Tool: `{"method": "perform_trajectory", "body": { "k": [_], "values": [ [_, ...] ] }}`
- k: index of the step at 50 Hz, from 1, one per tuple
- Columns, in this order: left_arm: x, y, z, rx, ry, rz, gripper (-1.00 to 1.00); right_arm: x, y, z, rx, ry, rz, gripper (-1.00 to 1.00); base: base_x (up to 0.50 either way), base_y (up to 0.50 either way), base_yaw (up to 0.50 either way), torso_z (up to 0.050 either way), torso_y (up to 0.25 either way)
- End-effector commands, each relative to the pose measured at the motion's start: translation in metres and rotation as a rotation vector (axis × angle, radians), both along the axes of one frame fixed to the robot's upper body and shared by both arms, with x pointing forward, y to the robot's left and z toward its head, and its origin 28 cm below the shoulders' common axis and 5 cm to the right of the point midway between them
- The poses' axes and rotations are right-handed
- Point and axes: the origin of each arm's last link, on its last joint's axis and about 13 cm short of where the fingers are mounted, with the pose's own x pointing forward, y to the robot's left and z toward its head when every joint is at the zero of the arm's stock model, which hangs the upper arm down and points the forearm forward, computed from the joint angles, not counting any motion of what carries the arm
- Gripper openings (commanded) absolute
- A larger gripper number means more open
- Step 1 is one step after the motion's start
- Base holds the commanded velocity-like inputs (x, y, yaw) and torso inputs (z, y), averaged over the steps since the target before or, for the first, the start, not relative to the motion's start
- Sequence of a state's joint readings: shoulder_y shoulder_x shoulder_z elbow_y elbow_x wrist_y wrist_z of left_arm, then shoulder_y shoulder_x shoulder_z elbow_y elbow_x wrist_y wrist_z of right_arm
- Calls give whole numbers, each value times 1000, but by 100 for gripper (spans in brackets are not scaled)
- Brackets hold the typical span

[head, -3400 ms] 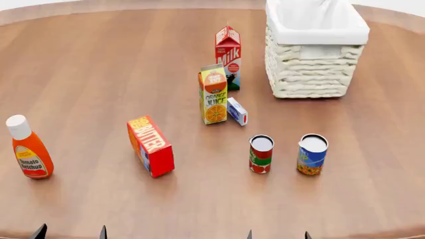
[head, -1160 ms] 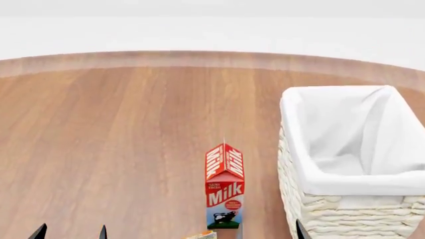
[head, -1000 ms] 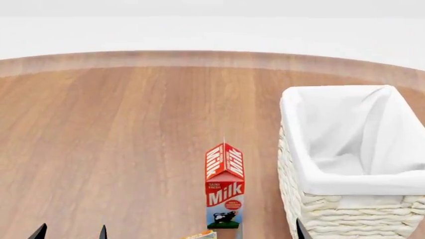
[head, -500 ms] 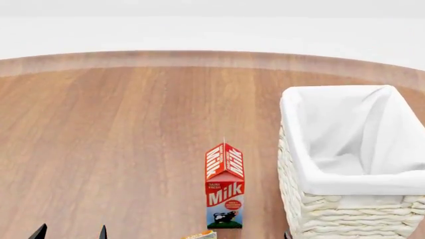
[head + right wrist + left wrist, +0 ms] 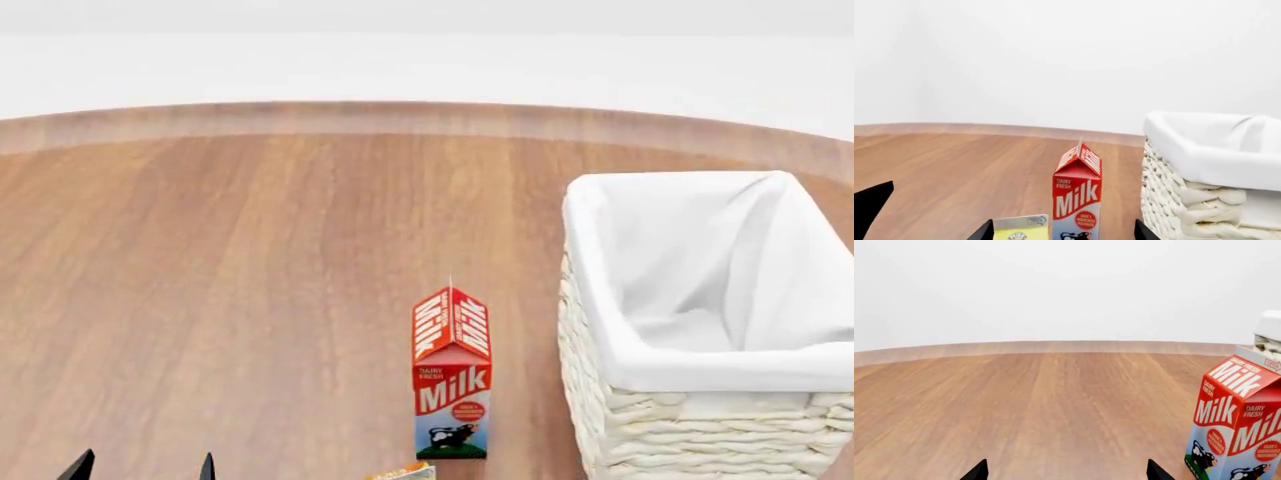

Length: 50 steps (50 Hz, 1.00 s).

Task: Pick up the orange juice, and put it in the basket.

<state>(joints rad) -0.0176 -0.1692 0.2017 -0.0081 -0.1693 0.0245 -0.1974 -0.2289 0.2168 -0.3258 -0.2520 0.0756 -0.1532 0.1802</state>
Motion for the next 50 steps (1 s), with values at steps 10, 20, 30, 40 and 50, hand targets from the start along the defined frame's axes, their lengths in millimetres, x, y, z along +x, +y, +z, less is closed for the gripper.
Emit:
{"method": "perform_trajectory", "body": {
  "k": [10, 20, 30, 40, 50],
  "values": [
    [0, 0, 0, 0, 0, 0, 100, -11, 8, -16, -8, 22, 29, 100, 0, 0, 0, 0, 0],
    [0, 0, 0, 0, 0, 0, 100, -12, 13, -28, -16, 45, 45, 100, 0, 0, 0, 0, 0],
    [0, 0, 0, 0, 0, 0, 100, -6, 16, -33, -24, 58, 52, 100, 0, 0, 0, 0, 0],
    [0, 0, 0, 0, 0, 0, 100, 0, 18, -34, -20, 65, 53, 100, 0, 0, 0, 0, 0],
    [0, 0, 0, 0, 0, 0, 100, 1, 22, -38, -21, 73, 61, 100, 0, 0, 0, 0, 0]
  ]
}}
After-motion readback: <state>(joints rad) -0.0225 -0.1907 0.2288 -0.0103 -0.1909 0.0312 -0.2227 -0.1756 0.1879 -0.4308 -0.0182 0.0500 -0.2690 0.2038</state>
